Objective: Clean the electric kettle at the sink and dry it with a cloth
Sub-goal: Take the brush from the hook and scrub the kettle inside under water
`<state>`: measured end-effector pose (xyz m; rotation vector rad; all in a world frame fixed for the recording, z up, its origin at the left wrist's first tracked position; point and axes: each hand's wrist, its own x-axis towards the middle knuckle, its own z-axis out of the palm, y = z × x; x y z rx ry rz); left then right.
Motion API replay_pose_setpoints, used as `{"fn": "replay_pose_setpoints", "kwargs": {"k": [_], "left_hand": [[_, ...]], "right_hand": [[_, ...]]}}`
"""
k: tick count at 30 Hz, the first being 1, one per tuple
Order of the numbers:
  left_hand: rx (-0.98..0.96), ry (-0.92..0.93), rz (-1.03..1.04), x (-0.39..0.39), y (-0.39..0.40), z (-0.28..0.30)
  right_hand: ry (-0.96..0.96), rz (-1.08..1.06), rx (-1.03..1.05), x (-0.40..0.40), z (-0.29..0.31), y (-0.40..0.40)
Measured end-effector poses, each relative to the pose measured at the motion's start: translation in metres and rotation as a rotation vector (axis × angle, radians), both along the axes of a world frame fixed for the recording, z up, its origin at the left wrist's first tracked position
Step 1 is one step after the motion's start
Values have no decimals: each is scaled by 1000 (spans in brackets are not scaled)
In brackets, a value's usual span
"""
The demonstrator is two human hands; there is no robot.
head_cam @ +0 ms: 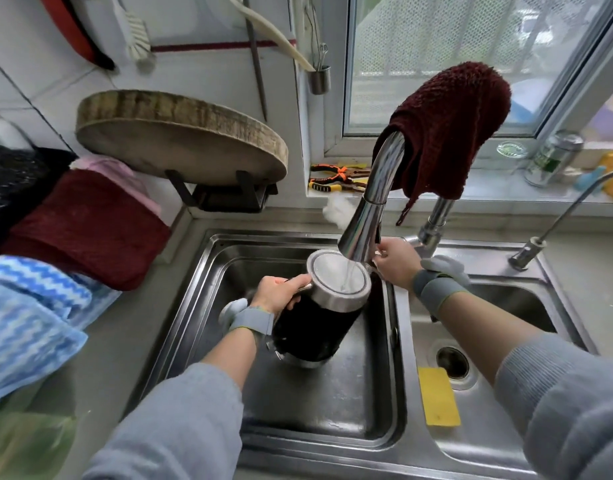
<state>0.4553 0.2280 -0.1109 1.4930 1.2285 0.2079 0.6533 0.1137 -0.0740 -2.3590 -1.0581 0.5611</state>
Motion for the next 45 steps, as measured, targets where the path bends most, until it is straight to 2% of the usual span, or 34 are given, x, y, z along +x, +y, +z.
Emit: {"fn": "replay_pose_setpoints", "kwargs": {"k": [4,7,10,21,24,33,45], "left_hand": [[40,67,30,-14,4,1],[49,84,66,-26,6,1],[49,81,88,-36,7,1],[8,81,90,-40,-5,-14],[1,95,92,-42,-8,-31],[-70,-43,64,-45,-21,-52],[-105,-135,9,-44,-35,-84]], "right_hand": [[-105,40,-246,4,-1,8],[-176,-85,-287,9,7,5],[-207,-93,-317,1,11,5],[84,-109,-70,-37,-32,-12],[100,-110,-53,-43,-49,-16],[293,-223,-33,-47,-81,-15],[339,-349,-3,-52,-97,-16]]}}
